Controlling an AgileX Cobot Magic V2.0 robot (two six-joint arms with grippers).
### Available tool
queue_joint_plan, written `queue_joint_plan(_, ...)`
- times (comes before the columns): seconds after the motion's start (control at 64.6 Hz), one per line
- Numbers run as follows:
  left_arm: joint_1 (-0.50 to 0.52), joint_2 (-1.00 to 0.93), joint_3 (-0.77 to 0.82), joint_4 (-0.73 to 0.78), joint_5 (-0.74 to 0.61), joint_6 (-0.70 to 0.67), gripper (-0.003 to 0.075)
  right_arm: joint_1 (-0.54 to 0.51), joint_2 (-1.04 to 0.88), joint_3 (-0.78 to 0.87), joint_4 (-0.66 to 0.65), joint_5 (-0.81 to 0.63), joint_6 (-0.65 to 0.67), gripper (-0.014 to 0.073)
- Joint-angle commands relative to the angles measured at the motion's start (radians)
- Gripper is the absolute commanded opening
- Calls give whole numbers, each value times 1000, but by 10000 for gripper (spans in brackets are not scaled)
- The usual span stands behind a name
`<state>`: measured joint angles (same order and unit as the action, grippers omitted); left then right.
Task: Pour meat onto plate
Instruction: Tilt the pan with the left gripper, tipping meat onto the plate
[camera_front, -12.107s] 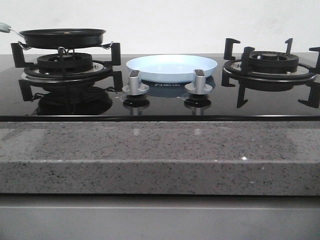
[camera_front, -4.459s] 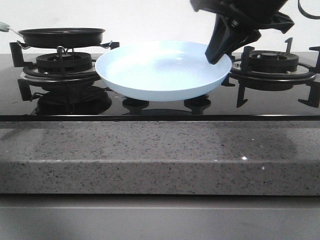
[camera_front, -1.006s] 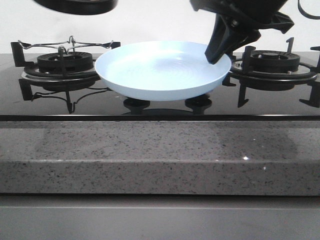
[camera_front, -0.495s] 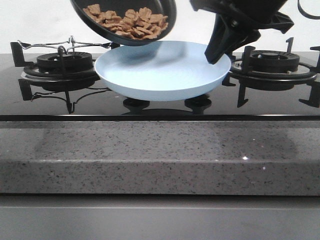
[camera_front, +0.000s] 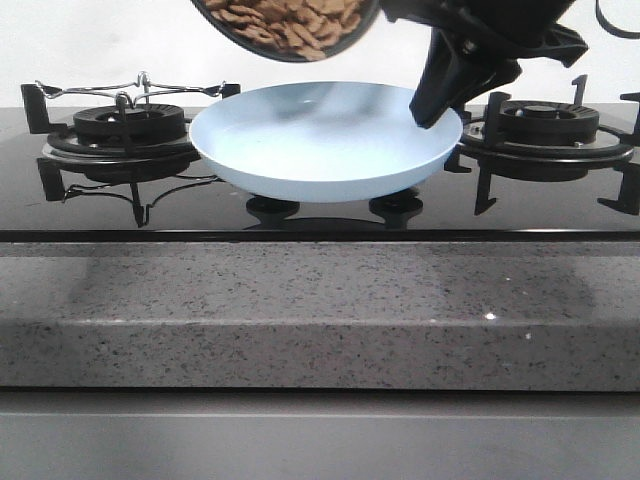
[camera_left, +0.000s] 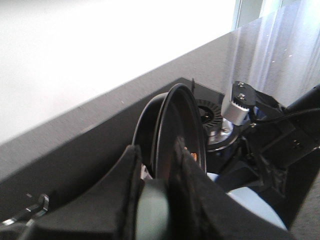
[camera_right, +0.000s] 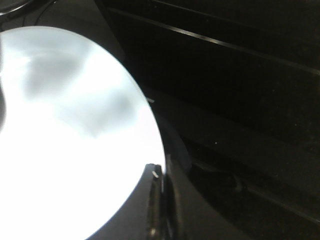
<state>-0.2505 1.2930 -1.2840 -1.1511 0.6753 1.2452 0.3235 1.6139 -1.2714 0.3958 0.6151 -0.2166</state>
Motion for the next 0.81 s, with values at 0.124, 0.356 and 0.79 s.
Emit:
queue_joint_plan(0.124,-33,-42,-32,-62,-55,190,-20,-2,-47,-21,2,-39,-13,-113)
queue_joint_plan(0.356,-60,-42,-32,-62,-57,378,-20,-2,-47,-21,2,-39,-13,-113)
queue_joint_plan(0.79,-62,-42,-32,-62,-57,383,-20,-2,-47,-21,2,-39,-13,-113)
